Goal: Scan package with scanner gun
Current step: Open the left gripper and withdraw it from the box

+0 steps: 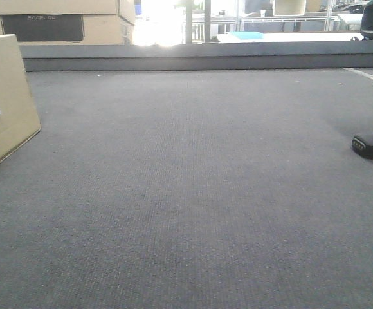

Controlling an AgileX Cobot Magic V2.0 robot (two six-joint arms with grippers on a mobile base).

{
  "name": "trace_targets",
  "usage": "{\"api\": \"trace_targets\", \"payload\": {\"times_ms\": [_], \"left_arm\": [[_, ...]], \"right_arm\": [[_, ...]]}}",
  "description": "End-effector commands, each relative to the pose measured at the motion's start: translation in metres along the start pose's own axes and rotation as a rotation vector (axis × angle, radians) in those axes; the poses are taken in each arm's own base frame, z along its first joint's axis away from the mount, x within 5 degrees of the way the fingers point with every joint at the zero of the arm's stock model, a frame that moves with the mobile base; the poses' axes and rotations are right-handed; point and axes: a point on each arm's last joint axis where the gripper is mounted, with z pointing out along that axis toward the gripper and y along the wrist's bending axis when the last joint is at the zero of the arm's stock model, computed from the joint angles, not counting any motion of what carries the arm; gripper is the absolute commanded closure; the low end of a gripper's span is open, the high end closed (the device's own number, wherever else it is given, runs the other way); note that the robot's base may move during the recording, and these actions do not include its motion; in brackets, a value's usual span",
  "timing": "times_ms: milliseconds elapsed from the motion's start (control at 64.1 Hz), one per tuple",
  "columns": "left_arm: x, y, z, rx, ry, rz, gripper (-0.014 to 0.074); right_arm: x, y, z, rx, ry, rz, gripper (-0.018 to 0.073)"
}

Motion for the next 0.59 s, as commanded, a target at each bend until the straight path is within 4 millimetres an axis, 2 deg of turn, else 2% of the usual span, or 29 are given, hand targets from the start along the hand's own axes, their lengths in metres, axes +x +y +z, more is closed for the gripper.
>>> {"api": "trace_targets", "payload": {"times_ms": [0,203,328,406,577], "left_arm": [[-0.009,0.001,-0.010,-0.005,-0.015,-0.013,0.0025],[-0.026,0.002,-0.043,-0.006,-0.052,-0.014,0.0031],[-0.027,0.002,-0.063,-0.003,-0.092,-0.017,0.0089],[-0.023,0.001,-0.074,0.005,-0.089,-0.023,0.0183],[-0.011,0.001,-0.091,0.005,-0.080,-0.023,0.0513]], "right_arm": [[-0.003,0.000,-0.001,-0.002,-0.026,-0.006,0.0728],[-0.003,0.000,-0.001,-0.002,-0.026,-0.006,0.0728],[-0.003,0.000,-0.001,-0.002,-0.026,-0.006,0.0728],[-0.003,0.000,-0.001,-0.002,-0.026,-0.006,0.0728],[-0.003,0.000,-0.001,-0.002,-0.026,-0.006,0.0728]]}}
